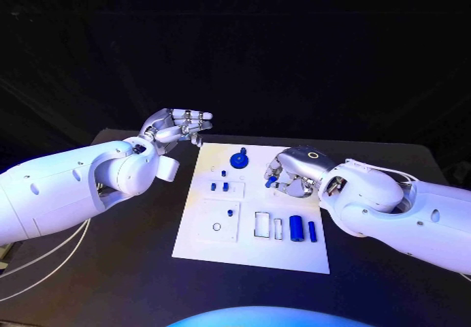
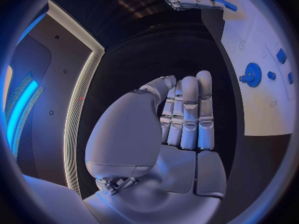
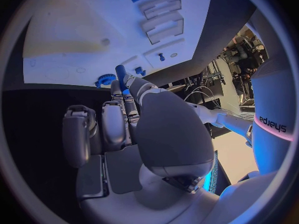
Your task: Assemble the parts on the task board
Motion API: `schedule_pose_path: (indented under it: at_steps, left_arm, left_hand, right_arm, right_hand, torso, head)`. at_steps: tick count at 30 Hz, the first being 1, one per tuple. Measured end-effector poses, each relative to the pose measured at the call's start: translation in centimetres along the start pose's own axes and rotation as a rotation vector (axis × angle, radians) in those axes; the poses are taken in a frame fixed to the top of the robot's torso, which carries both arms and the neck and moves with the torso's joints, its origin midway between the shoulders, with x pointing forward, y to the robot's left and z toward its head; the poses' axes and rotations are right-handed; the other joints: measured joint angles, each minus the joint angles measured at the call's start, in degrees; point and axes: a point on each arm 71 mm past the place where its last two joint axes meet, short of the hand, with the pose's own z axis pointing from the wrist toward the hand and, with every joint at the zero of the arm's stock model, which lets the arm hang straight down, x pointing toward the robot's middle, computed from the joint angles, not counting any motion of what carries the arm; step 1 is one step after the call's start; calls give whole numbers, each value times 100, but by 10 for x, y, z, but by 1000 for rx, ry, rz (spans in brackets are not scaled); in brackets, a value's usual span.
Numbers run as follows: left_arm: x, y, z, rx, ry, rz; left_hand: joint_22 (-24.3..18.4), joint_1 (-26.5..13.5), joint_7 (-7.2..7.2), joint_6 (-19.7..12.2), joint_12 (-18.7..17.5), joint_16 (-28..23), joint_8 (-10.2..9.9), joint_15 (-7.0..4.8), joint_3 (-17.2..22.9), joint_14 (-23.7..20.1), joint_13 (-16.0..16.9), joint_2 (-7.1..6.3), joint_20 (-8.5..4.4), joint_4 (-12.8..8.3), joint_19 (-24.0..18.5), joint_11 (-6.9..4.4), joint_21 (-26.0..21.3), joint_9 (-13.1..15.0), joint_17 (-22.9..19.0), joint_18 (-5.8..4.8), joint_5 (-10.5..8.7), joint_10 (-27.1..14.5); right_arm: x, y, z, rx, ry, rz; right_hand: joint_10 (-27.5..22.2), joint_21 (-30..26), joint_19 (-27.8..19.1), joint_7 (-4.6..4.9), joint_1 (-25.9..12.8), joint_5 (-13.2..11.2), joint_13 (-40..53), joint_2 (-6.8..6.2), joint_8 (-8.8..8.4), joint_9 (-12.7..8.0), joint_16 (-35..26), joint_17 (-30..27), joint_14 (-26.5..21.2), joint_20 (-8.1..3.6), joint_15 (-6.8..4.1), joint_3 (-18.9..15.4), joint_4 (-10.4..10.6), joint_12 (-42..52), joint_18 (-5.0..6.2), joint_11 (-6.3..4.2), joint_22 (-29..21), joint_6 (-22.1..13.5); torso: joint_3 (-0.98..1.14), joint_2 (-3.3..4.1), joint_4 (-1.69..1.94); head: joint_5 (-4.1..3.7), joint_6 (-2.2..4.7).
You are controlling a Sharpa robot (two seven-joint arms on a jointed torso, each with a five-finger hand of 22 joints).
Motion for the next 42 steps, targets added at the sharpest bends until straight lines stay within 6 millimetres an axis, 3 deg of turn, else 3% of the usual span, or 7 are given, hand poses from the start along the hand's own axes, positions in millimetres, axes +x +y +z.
schedule_pose_path:
  at_steps: [8,14,20,29,42]
  left_arm:
    - [2,0,1,0,4,-2]
    - [5,1,3,1,9,-4]
    - [8,1,4,2,15,-7]
    - [11,1,5,2,23,-10]
    - [12,1,5,3,24,-10]
  left_hand:
    - [0,0,11,-11,0,0,0,0,0,0,0,0,0,0,0,0,0,-5,-4,0,0,0]
    - [0,0,21,-21,0,0,0,0,0,0,0,0,0,0,0,0,0,-4,-6,0,0,0]
    - [0,0,21,-21,0,0,0,0,0,0,-1,0,0,0,0,0,0,-4,-6,0,0,0]
    - [0,22,21,-21,0,0,0,0,16,0,-1,22,0,-16,0,0,-22,-4,-6,0,0,0]
    - [-5,22,20,-20,0,0,0,0,16,0,-2,22,0,-16,0,0,-21,-3,-5,0,0,0]
  right_arm:
    - [0,43,7,-98,-21,68]
    - [20,83,16,-181,7,135]
    - [40,104,24,-223,35,175]
    - [65,107,32,-217,72,191]
    - [80,102,37,-200,108,171]
  right_hand:
    - [23,37,0,22,16,11,-1,-2,-6,9,0,16,0,0,0,56,-22,-44,0,19,-1,22]
    - [32,37,0,22,39,44,-2,-24,-8,25,-1,16,0,0,1,86,-52,-74,0,28,-1,22]
    - [33,37,0,22,39,70,-3,-24,-24,26,-1,15,0,0,1,110,-77,-99,0,28,-1,21]
    - [39,37,0,21,39,77,4,-25,-41,25,21,15,0,1,1,127,-94,-111,0,34,-1,20]
    - [51,37,0,19,34,77,6,-23,-53,12,20,26,0,1,1,136,-104,-121,0,41,2,17]
  torso:
    - [0,7,1]
    - [0,7,3]
    - [-4,7,10]
    - [-8,13,4]
    - [-1,15,-2]
  head:
    - [75,-12]
    - [166,-36]
    - [227,-58]
    - [327,-119]
    - [367,-158]
